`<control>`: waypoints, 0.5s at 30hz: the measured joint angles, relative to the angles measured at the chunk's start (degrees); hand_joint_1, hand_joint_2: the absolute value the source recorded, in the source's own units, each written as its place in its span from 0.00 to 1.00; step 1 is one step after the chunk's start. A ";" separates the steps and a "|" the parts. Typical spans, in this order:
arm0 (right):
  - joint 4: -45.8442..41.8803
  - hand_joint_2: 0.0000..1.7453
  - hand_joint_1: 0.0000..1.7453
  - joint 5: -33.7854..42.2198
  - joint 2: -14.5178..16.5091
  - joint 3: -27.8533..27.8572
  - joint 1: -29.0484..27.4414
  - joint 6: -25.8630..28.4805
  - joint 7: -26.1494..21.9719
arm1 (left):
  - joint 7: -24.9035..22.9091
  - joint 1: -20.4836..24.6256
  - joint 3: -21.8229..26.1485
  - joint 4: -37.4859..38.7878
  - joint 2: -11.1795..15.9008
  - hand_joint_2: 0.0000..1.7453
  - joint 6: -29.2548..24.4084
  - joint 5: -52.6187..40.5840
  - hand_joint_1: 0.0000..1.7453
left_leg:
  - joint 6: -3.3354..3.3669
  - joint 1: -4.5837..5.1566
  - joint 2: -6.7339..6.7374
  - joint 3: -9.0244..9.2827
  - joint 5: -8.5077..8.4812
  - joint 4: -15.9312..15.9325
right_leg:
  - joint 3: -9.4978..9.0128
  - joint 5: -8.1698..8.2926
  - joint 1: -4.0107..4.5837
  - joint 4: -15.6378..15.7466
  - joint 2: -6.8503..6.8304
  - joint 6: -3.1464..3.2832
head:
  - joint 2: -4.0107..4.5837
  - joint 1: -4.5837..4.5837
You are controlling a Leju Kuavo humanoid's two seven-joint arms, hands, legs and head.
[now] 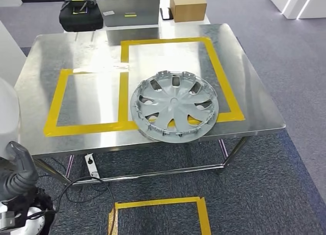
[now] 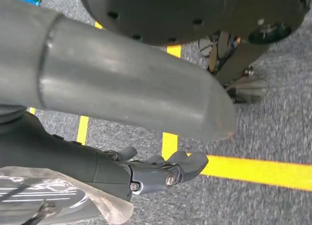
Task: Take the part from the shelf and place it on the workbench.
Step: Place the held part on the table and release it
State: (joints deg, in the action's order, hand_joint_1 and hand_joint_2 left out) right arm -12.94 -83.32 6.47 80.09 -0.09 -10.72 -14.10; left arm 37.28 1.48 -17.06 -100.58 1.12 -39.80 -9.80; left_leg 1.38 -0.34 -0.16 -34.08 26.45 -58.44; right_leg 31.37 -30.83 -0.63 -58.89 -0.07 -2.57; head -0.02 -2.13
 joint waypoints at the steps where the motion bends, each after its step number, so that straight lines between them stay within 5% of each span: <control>1: -0.02 0.00 0.00 -0.08 0.00 0.00 0.03 -0.01 -0.01 | -0.14 0.10 -0.01 0.01 0.02 1.00 0.00 -0.80 1.00 | 0.29 -0.13 0.03 0.21 -0.03 0.22 | 1.25 -1.35 -0.02 -2.44 0.02 -0.20 | 0.00 -0.08; 3: -0.04 0.00 0.00 -0.35 0.01 -0.01 0.01 -0.04 -0.02 | -0.72 0.26 -0.05 0.09 0.19 1.00 0.02 -2.87 1.00 | 0.68 -0.09 0.06 0.30 0.14 0.26 | 5.36 -4.63 -0.04 -10.15 0.02 -0.44 | 0.00 -0.20; 5: -0.04 0.00 0.00 -0.63 0.02 0.01 -0.06 -0.10 -0.02 | -2.01 0.38 -0.07 0.38 0.56 1.00 0.29 -4.88 1.00 | 0.86 -0.03 0.04 0.41 0.33 0.25 | 8.62 -5.49 -0.04 -15.22 0.02 -0.54 | 0.00 -0.20; 7: -0.05 0.00 0.00 -0.86 0.00 0.02 -0.06 -0.17 -0.08 | -3.88 0.67 -0.05 1.01 1.04 1.00 1.20 -6.75 1.00 | 0.79 -0.01 -0.06 0.73 0.57 0.23 | 7.73 -2.11 -0.04 -11.78 0.01 -0.39 | 0.00 -0.21; 10: -0.08 0.00 0.00 -1.21 -0.12 0.04 0.02 -0.39 -0.29 | -6.94 1.61 0.05 2.83 2.16 1.00 3.78 -10.06 1.00 | 0.13 0.21 -0.25 1.07 1.04 0.04 | 2.75 2.74 0.04 -0.91 0.05 0.21 | 0.00 -0.19; 15: -0.08 0.00 0.00 -2.27 -0.42 0.34 -0.06 -0.90 -0.58 | -10.44 4.31 1.20 8.49 5.51 1.00 10.80 -14.72 1.00 | -1.36 0.24 -0.29 0.77 1.88 -0.84 | 1.29 3.04 -0.09 1.48 0.21 1.38 | 0.00 -0.04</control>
State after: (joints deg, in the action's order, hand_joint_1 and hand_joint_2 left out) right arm -13.03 -85.59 6.05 80.43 -0.15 -11.61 -14.69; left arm 26.84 5.79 -15.87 -92.09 6.63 -29.00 -24.52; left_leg 0.03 -0.10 -0.45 -33.31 28.33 -59.28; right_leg 32.67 -27.79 -0.72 -57.41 0.14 -1.19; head -0.02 -2.16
